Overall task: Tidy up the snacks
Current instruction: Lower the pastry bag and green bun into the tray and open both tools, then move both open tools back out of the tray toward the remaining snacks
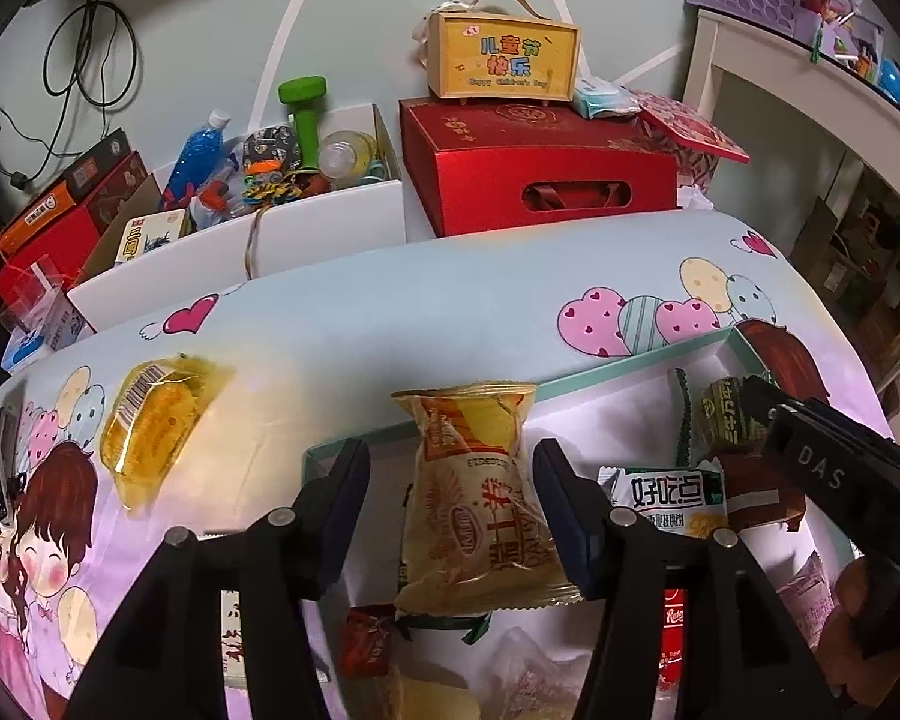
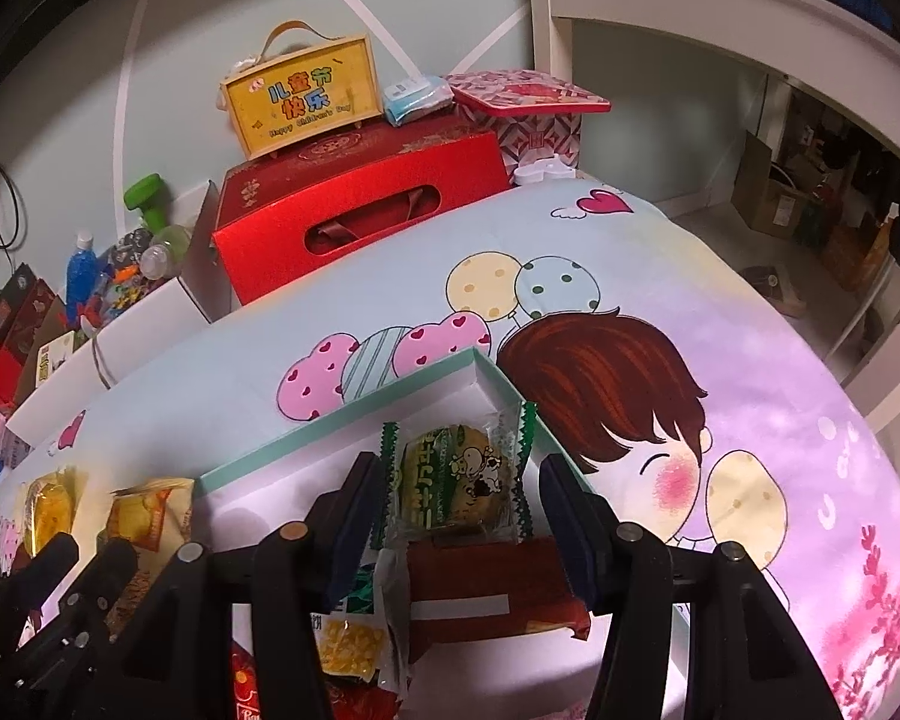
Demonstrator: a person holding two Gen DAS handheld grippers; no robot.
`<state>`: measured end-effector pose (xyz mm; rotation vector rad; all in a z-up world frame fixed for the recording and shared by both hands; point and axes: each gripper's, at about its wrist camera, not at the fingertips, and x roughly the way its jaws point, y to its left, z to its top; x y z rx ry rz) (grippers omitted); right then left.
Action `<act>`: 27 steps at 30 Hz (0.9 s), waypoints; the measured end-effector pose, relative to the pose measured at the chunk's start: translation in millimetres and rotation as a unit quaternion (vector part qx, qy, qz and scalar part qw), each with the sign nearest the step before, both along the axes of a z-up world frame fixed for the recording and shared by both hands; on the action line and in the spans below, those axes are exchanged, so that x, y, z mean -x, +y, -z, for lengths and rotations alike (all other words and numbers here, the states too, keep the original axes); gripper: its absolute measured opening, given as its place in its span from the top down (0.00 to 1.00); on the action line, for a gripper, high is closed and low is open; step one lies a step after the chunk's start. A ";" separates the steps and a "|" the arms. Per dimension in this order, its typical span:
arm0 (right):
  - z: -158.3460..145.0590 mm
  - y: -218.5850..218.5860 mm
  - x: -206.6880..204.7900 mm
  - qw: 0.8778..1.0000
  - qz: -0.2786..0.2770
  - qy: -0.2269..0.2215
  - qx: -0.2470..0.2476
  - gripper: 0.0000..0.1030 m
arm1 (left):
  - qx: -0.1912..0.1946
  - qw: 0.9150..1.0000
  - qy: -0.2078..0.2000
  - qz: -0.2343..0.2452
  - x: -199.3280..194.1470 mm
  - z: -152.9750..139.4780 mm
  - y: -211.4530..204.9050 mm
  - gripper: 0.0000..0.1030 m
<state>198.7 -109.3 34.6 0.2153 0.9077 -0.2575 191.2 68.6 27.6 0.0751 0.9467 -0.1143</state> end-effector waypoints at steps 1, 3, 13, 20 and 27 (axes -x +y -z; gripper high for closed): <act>-0.7 0.9 0.4 1.000 -0.002 0.001 0.001 0.40 | 0.000 1.000 0.003 -0.004 -0.8 0.8 1.9 0.43; -2.0 3.4 0.6 1.000 -0.006 0.002 0.005 0.34 | -0.003 1.000 0.009 -0.012 -2.6 2.9 5.2 0.30; -2.3 8.7 -0.1 1.000 -0.010 0.001 0.014 0.11 | -0.012 0.999 -0.006 -0.029 -3.7 1.6 18.7 0.18; -6.6 12.6 3.0 1.000 -0.015 -0.001 0.012 0.00 | -0.004 0.999 -0.016 -0.049 -3.7 -1.6 31.3 0.02; -12.5 17.2 5.4 1.000 -0.018 0.003 0.009 0.00 | 0.016 0.998 -0.021 -0.059 -2.4 -4.8 42.3 0.02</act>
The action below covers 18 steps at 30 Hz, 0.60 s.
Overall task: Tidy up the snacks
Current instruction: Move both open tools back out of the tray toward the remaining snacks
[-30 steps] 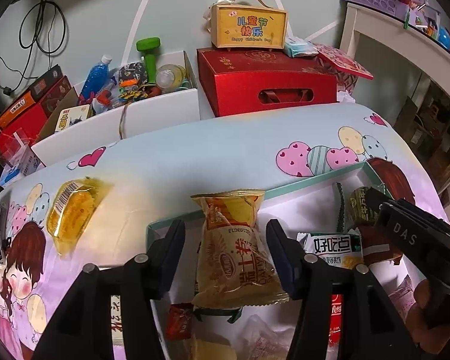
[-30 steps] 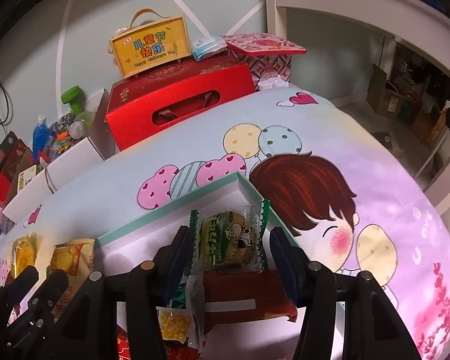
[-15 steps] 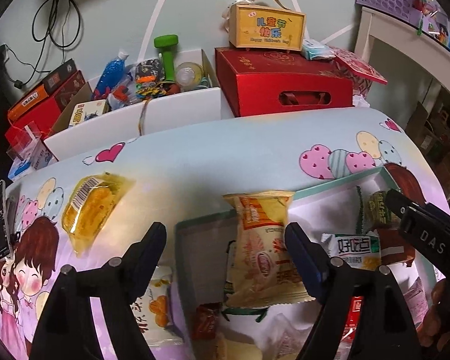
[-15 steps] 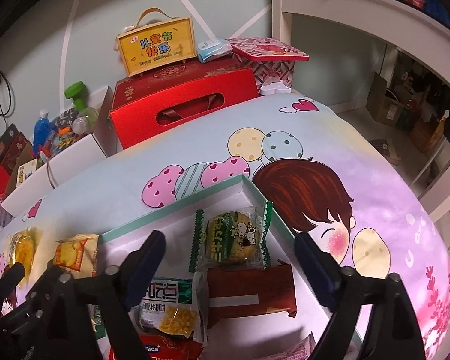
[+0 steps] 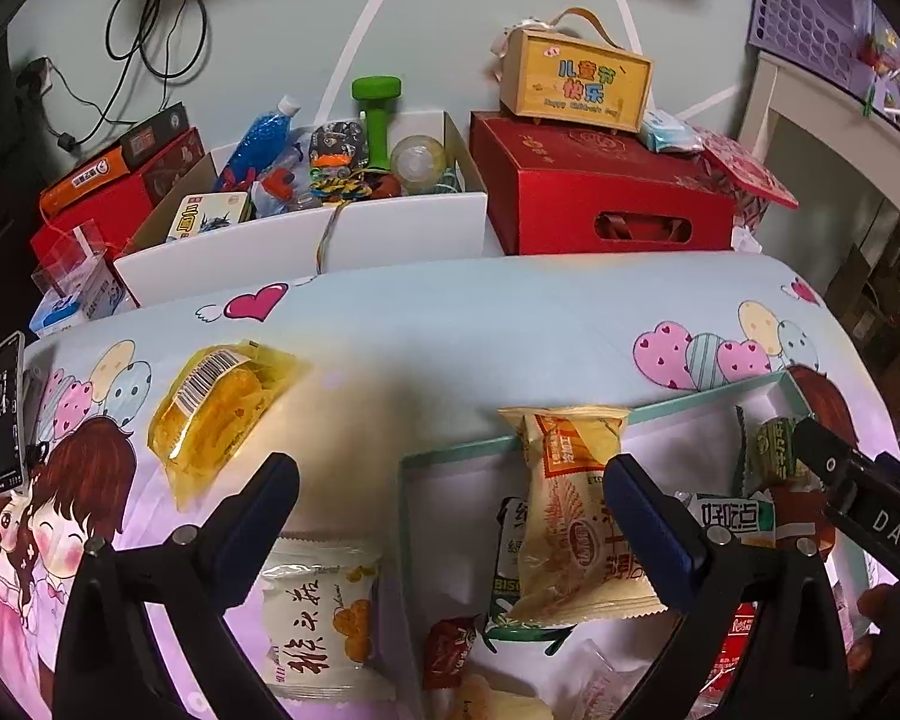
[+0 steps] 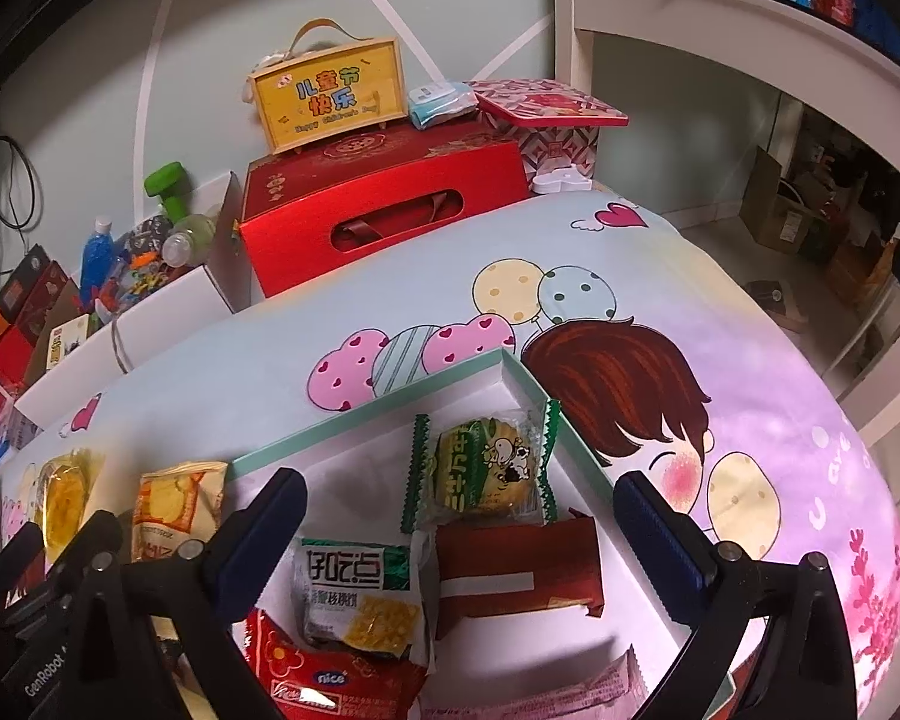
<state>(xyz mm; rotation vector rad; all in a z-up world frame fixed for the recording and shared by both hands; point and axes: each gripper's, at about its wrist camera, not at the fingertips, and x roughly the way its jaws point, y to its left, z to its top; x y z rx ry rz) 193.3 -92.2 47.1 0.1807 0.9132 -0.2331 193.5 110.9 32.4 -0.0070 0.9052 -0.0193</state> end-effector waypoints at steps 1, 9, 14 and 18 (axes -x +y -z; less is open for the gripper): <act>-1.2 1.1 0.5 1.000 -0.001 0.000 0.001 0.00 | 0.003 1.000 -0.001 -0.001 0.3 -0.7 1.5 0.02; -15.3 15.2 7.6 1.000 -0.015 -0.005 0.014 0.00 | 0.016 1.000 -0.002 -0.001 3.4 -7.1 9.3 0.02; -22.3 25.4 12.7 0.999 -0.022 -0.010 0.022 0.00 | 0.007 1.000 -0.005 0.005 7.4 -13.7 15.1 0.02; -25.5 34.1 15.9 0.999 -0.029 -0.010 0.029 0.00 | -0.008 1.000 -0.004 0.004 10.1 -18.5 22.2 0.02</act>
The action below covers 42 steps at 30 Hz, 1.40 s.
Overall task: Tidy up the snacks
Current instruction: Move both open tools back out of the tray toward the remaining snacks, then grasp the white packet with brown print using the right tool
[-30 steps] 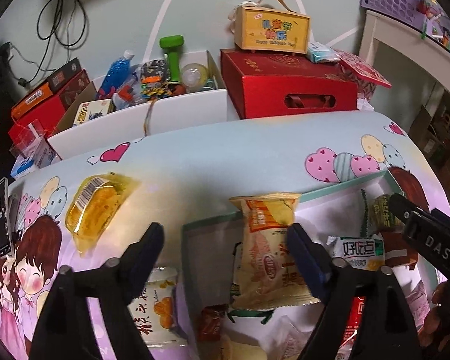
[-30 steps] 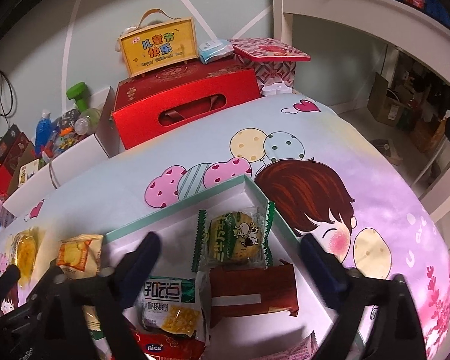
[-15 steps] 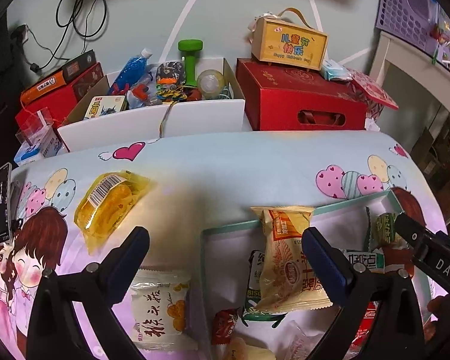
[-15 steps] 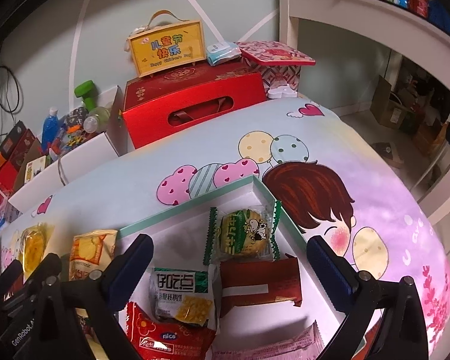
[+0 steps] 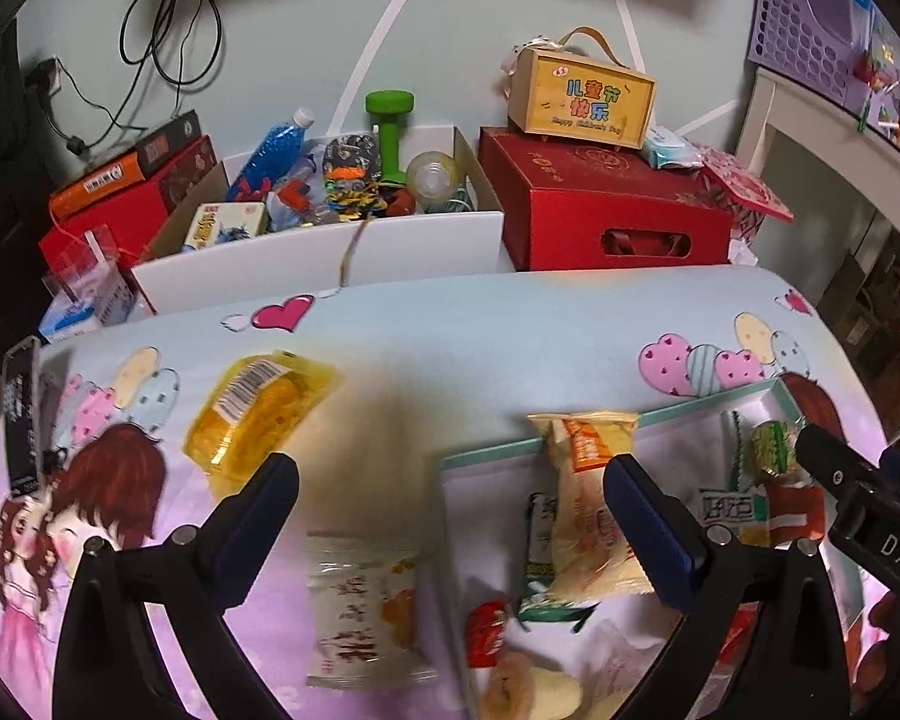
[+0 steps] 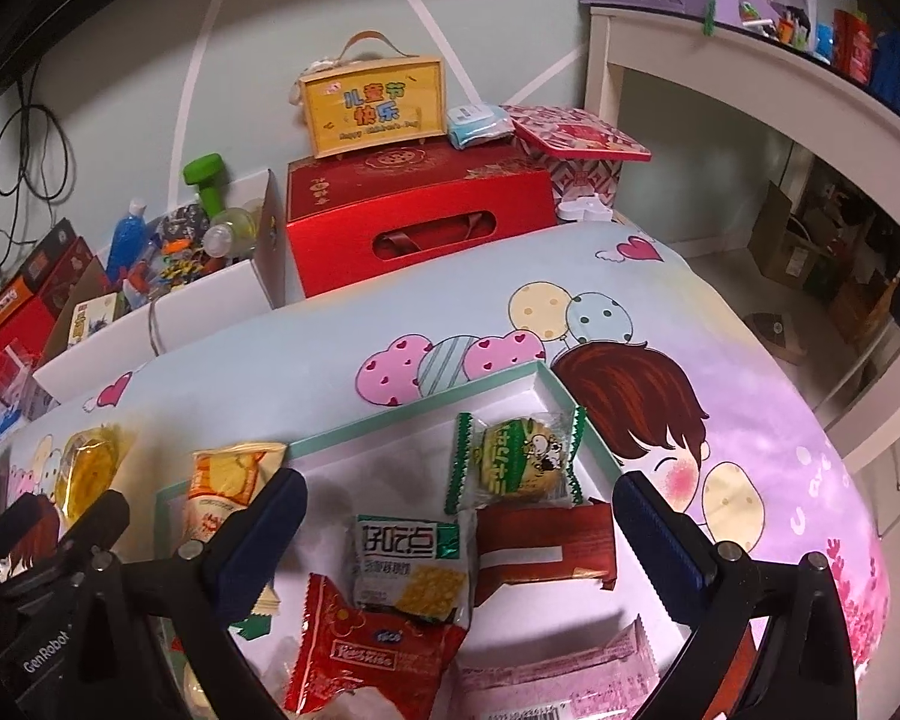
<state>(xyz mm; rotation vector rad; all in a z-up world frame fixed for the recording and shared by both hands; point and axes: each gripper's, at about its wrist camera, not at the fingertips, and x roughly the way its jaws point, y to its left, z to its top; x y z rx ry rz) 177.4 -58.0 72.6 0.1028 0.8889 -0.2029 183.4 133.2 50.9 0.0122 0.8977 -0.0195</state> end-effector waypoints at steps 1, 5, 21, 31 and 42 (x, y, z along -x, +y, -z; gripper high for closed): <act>-0.5 1.9 0.5 1.000 -0.001 0.000 0.001 0.00 | 0.002 1.000 0.001 -0.001 0.9 -1.4 3.3 0.02; -1.7 13.4 3.7 1.000 -0.007 0.001 0.007 0.00 | 0.006 1.000 -0.002 -0.010 5.0 -7.5 16.4 0.02; -0.2 78.4 13.2 0.998 -0.058 0.002 -0.004 0.00 | 0.019 0.997 -0.010 -0.072 22.9 -24.6 93.7 0.02; 15.3 130.7 14.3 0.992 -0.118 0.017 -0.035 0.00 | 0.056 0.989 -0.006 -0.135 41.0 -23.0 166.1 0.02; 39.3 183.5 18.0 0.981 -0.183 0.040 -0.047 0.00 | 0.075 0.986 0.043 -0.146 42.9 5.9 203.1 0.02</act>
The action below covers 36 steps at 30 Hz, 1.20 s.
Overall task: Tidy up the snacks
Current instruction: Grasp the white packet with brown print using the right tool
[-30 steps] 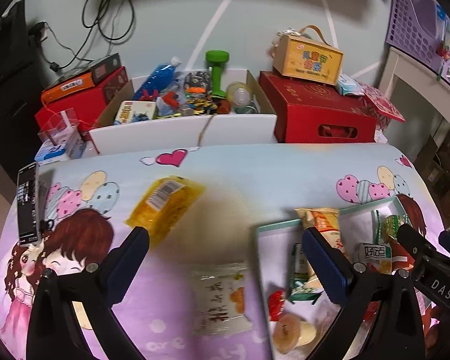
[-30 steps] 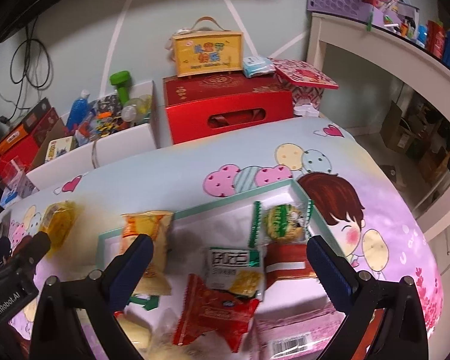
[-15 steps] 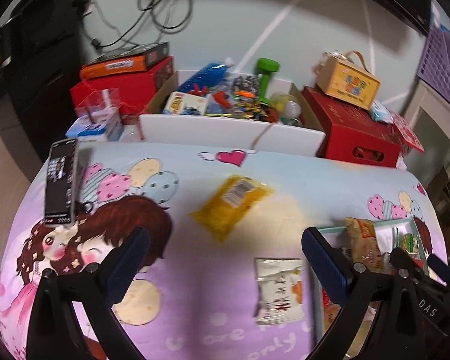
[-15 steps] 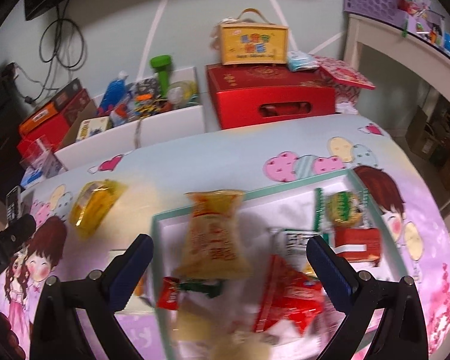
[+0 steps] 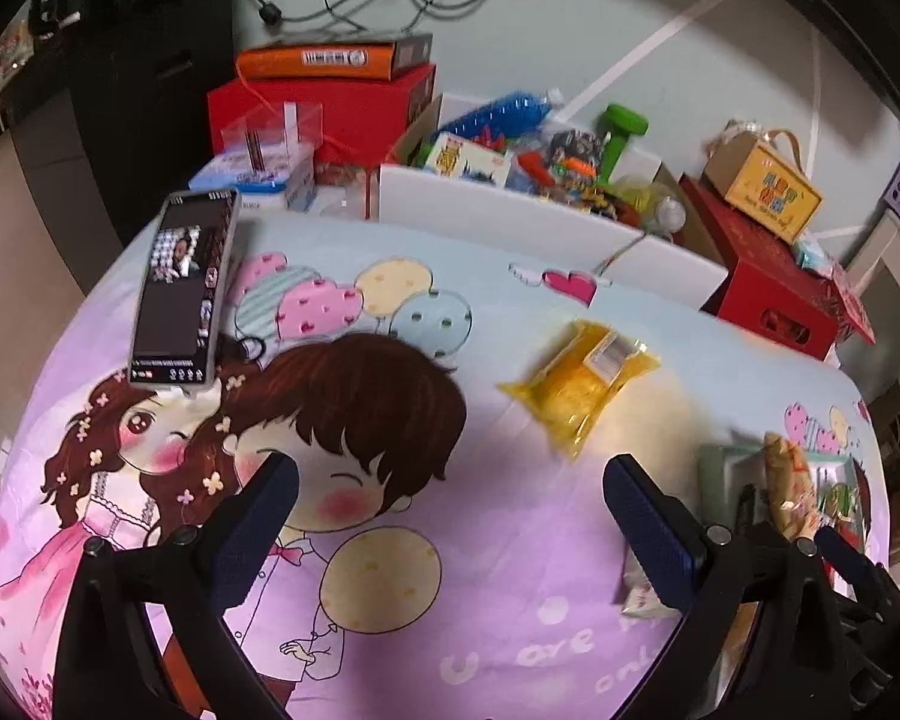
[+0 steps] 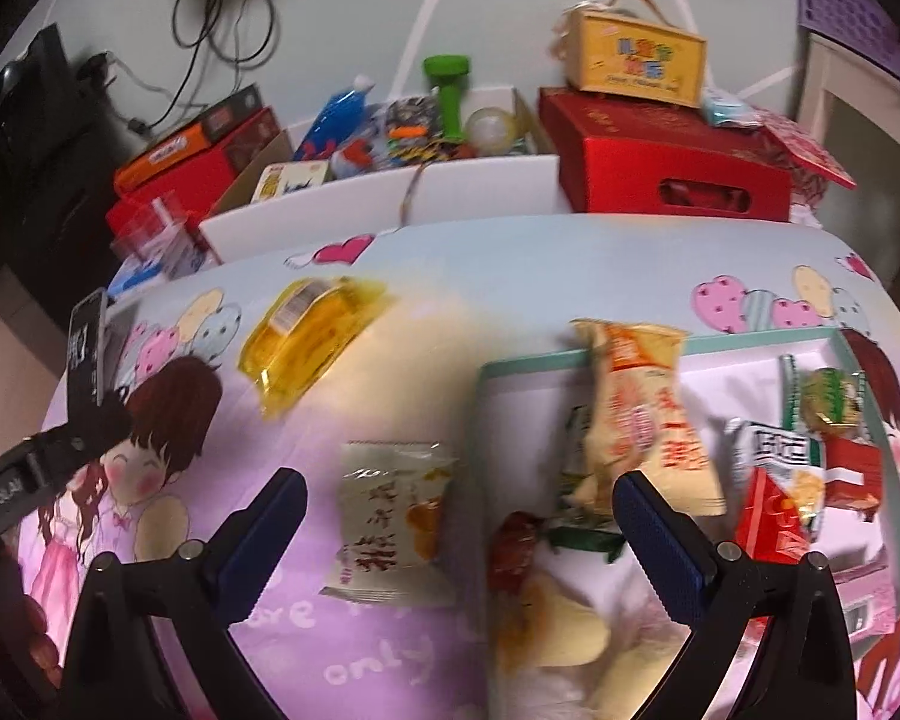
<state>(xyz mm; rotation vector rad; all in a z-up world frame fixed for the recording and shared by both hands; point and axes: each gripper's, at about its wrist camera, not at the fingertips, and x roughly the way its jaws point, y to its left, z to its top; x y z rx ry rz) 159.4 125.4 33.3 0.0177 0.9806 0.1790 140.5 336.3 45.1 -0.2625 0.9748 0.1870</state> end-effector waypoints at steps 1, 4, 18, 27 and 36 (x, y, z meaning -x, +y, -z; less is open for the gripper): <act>2.1 2.6 0.1 1.000 -0.005 0.001 -0.002 0.00 | 0.002 1.000 0.005 0.002 -1.4 3.6 -0.3 0.02; 6.8 9.4 0.3 1.000 -0.019 0.000 -0.004 0.07 | 0.009 1.000 0.021 0.010 -6.5 16.6 -1.9 0.02; 36.7 29.5 -3.8 0.997 -0.065 0.036 -0.012 0.35 | 0.011 0.998 0.067 0.018 -15.0 48.0 -4.9 0.02; 47.4 36.8 -5.7 0.996 -0.074 0.045 0.001 0.39 | 0.014 0.996 0.082 0.026 -19.4 60.8 -8.9 0.02; 50.7 38.0 -5.9 0.995 -0.083 0.055 -0.009 0.38 | 0.014 0.995 0.092 0.021 -20.9 69.9 -5.8 0.02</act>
